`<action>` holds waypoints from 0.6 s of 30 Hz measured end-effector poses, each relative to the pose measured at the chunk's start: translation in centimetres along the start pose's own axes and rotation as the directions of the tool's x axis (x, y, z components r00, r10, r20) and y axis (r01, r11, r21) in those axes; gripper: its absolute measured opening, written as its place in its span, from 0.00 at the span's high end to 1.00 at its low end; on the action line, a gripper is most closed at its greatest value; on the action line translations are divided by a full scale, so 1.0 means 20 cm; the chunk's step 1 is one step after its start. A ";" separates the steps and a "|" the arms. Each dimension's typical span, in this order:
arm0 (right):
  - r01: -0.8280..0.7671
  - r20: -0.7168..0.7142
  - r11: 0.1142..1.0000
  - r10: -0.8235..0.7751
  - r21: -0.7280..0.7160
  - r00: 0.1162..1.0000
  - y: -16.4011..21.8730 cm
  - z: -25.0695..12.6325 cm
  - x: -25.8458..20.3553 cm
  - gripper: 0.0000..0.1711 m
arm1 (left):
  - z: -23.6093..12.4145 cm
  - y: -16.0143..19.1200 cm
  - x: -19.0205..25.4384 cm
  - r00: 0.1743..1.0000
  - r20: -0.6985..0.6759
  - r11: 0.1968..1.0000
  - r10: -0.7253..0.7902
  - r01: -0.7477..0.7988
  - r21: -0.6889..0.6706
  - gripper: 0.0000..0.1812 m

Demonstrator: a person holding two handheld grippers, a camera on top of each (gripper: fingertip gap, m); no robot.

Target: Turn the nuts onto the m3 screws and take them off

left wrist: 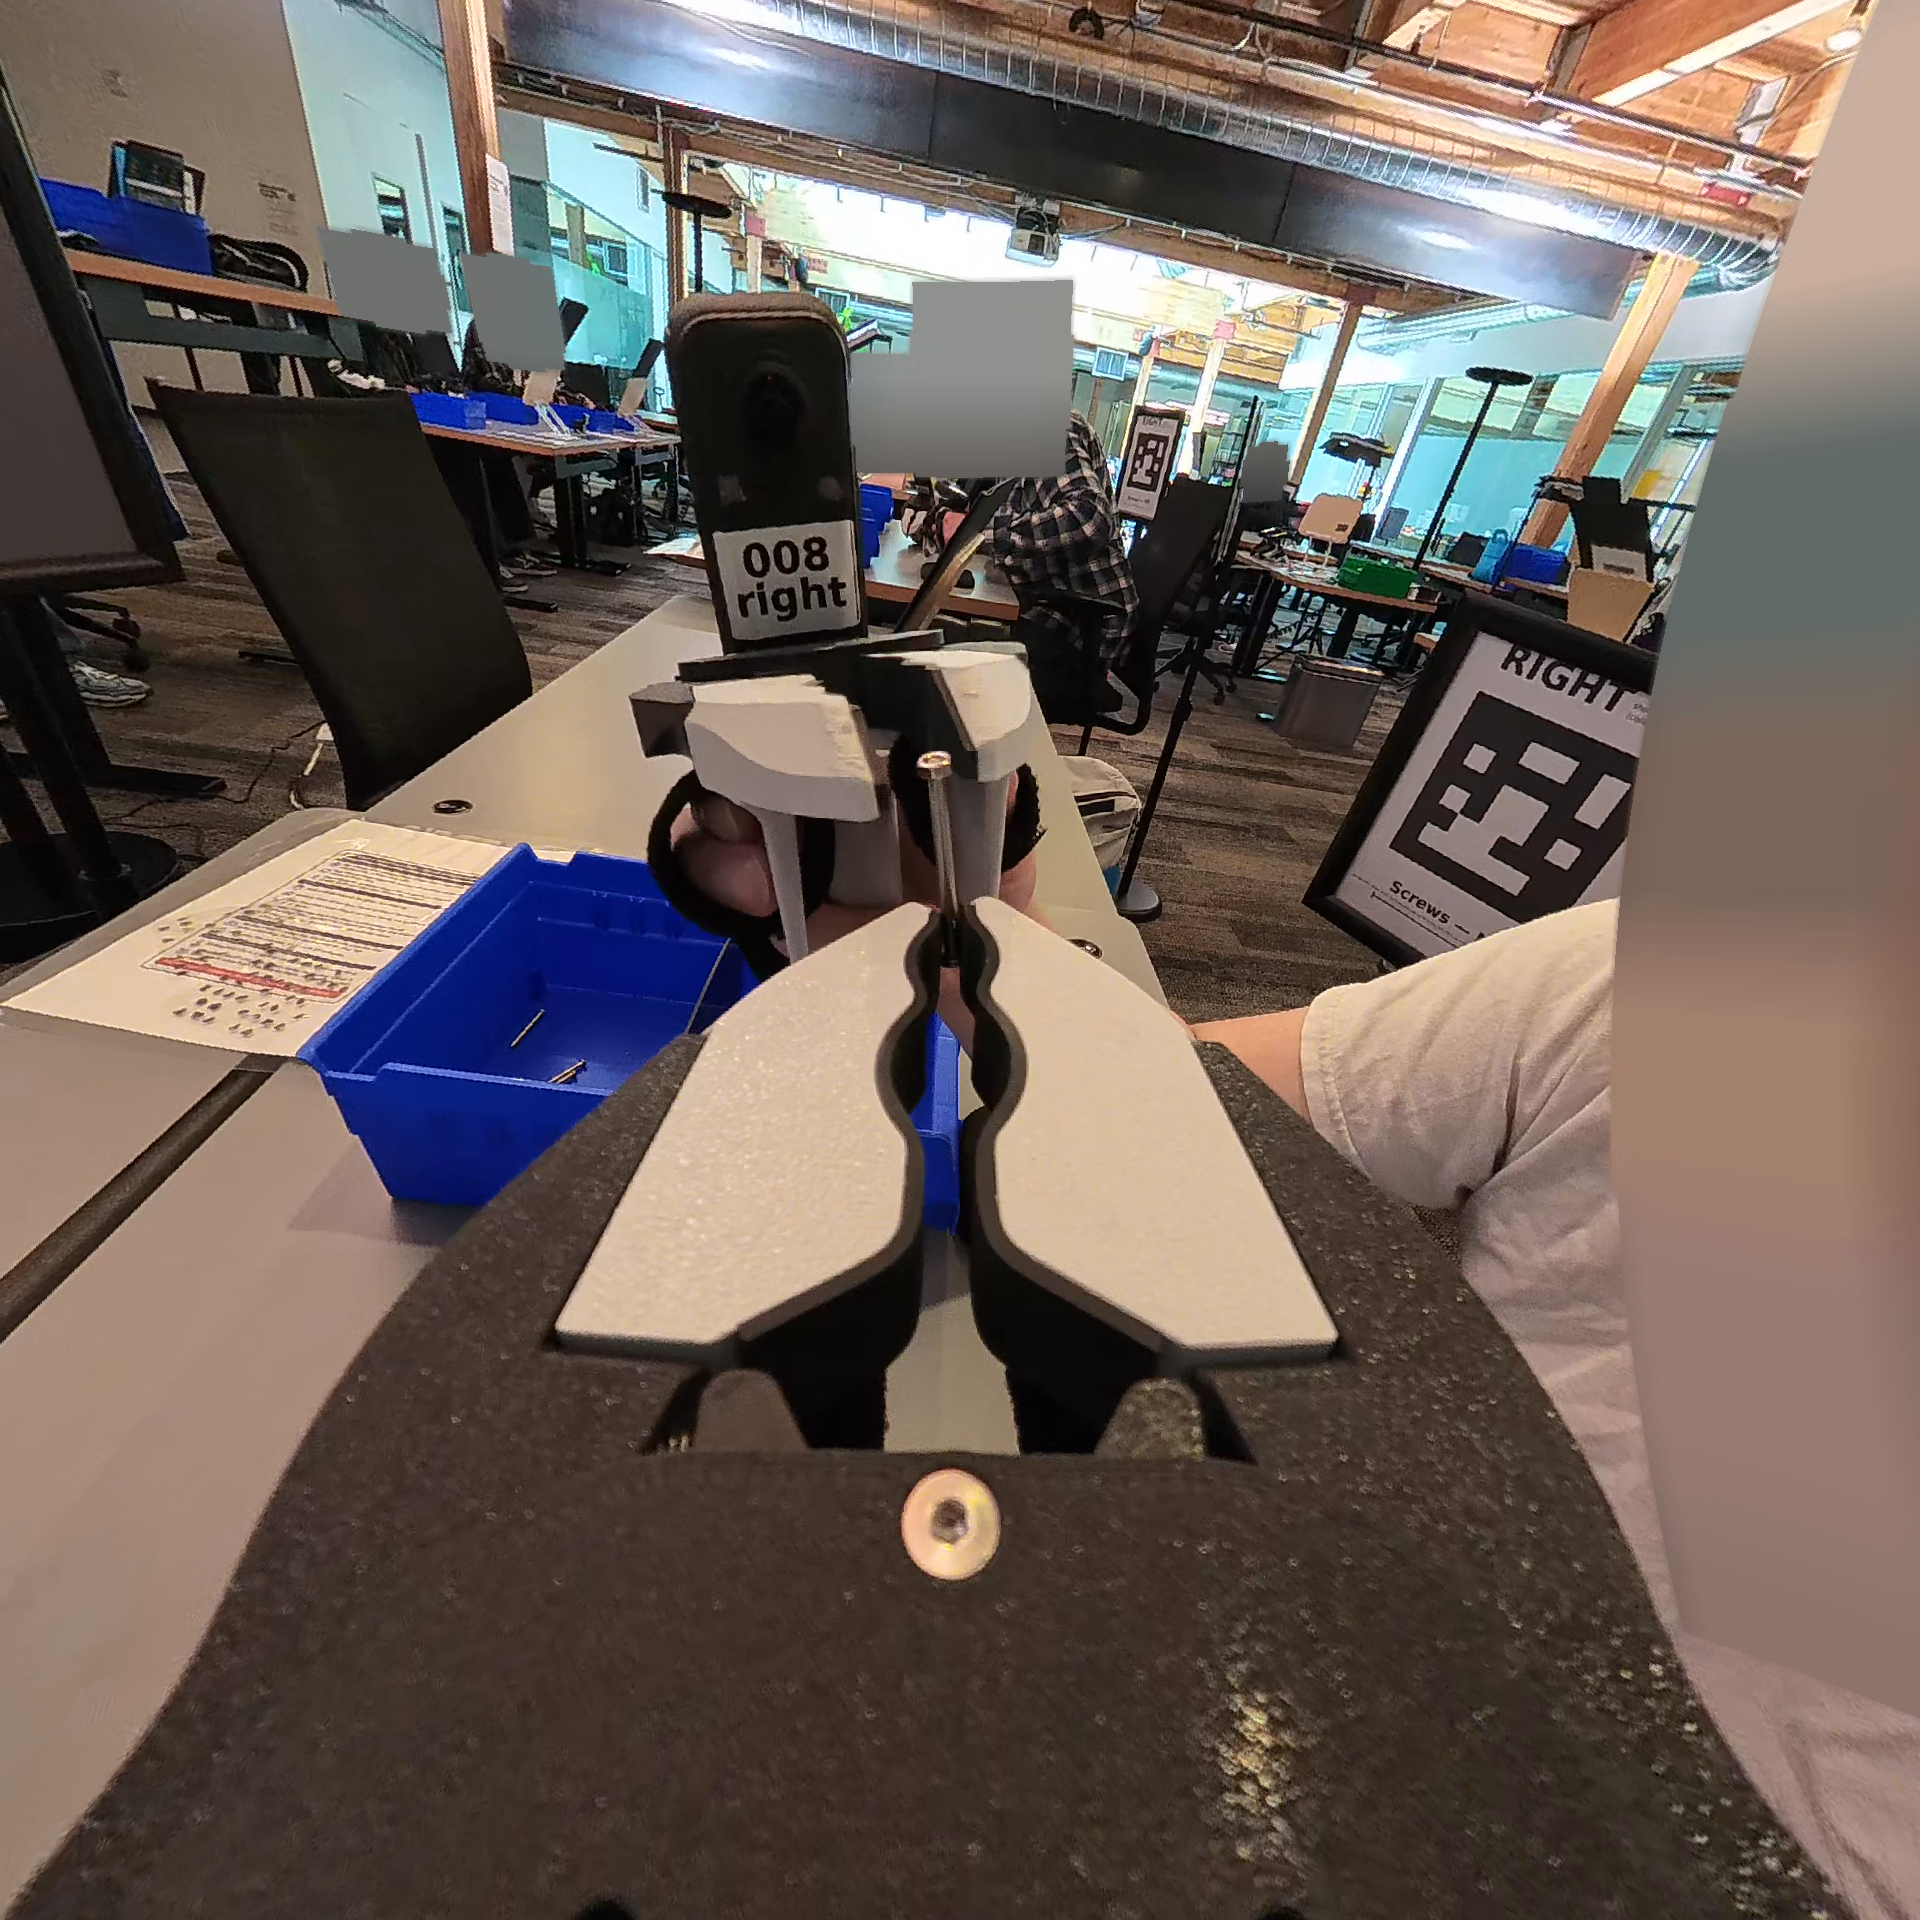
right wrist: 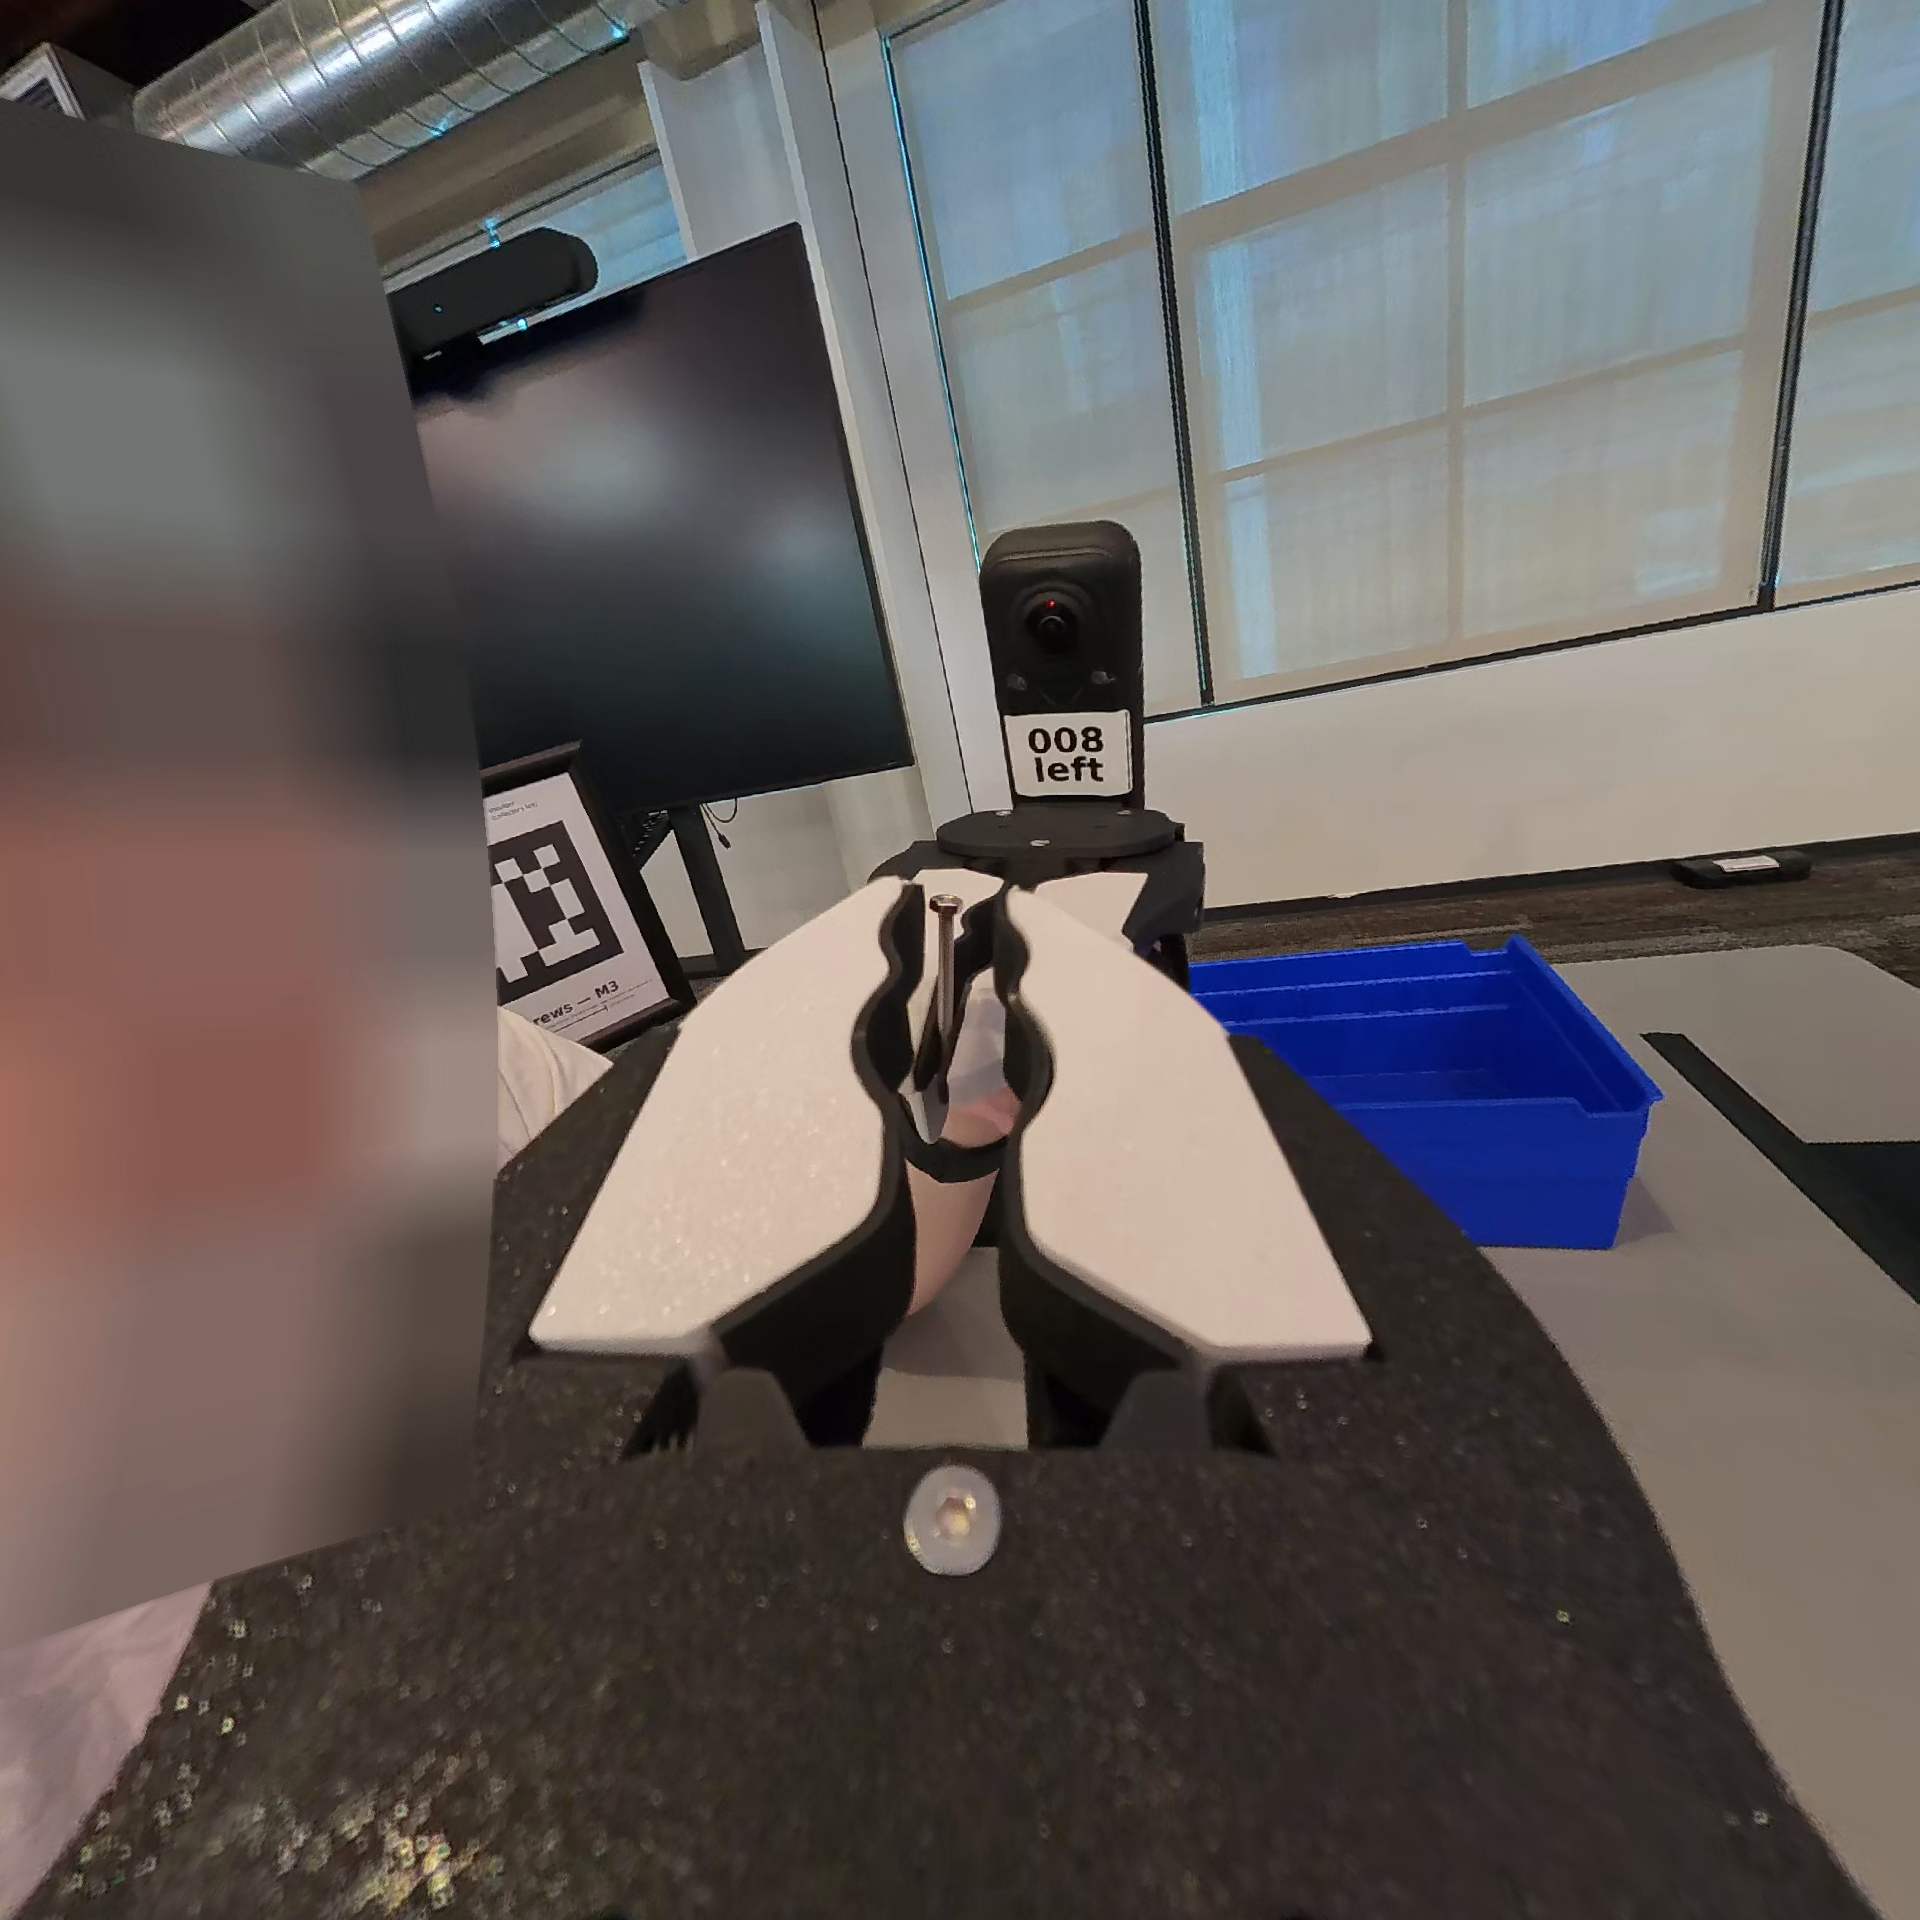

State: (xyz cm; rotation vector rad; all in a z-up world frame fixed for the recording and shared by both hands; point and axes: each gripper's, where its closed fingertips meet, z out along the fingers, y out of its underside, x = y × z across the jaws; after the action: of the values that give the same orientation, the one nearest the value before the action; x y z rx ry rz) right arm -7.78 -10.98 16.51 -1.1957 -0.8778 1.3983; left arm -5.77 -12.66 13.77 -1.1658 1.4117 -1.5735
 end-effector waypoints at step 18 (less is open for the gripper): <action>-0.002 0.015 0.999 0.002 0.038 1.000 -0.03 -0.02 0.00 0.97 | 0.03 0.04 0.00 1.000 -0.015 0.999 -0.006 0.006 -0.041 0.99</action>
State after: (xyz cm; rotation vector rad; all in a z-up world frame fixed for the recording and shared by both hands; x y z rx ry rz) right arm -7.30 -10.89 16.95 -1.1584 -0.8569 1.4215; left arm -5.26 -12.96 12.95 -1.1853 1.4584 -1.5672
